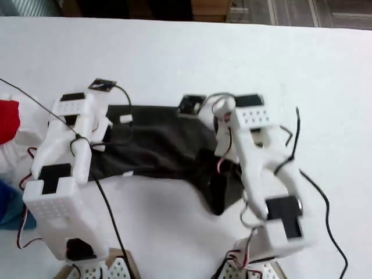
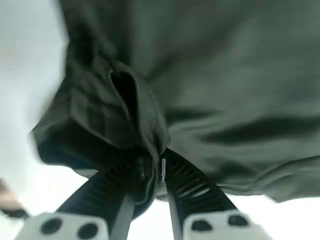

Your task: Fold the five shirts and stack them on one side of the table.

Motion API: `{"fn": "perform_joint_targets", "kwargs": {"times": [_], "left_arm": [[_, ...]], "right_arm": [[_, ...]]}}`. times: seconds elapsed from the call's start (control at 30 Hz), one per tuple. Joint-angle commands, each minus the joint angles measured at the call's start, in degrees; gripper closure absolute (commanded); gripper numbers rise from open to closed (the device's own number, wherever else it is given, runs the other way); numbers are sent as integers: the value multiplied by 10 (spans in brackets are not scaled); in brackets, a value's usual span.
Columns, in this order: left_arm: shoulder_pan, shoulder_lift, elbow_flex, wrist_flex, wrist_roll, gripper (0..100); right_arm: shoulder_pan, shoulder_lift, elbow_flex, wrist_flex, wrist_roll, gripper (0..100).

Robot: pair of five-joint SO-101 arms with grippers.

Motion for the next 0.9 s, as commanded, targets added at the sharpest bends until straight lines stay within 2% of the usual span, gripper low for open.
{"fn": "perform_joint_targets", "kwargs": {"times": [0.0, 0.17, 0.37, 0.63, 0.77, 0.87], "left_arm": [[5, 6, -16, 0, -4, 976], [6, 6, -16, 0, -4, 976], [6, 6, -16, 0, -4, 976], [6, 7, -16, 0, -4, 976], [6, 7, -16, 0, -4, 976], [6, 7, -16, 0, -4, 976]], "right_arm": [[10, 90, -128, 7, 4, 978], [10, 199, -249, 8, 1, 975], [11, 266, -319, 34, 0, 971], [55, 279, -435, 52, -79, 808], [77, 273, -447, 63, -80, 808], [73, 262, -453, 136, -80, 848]]}}
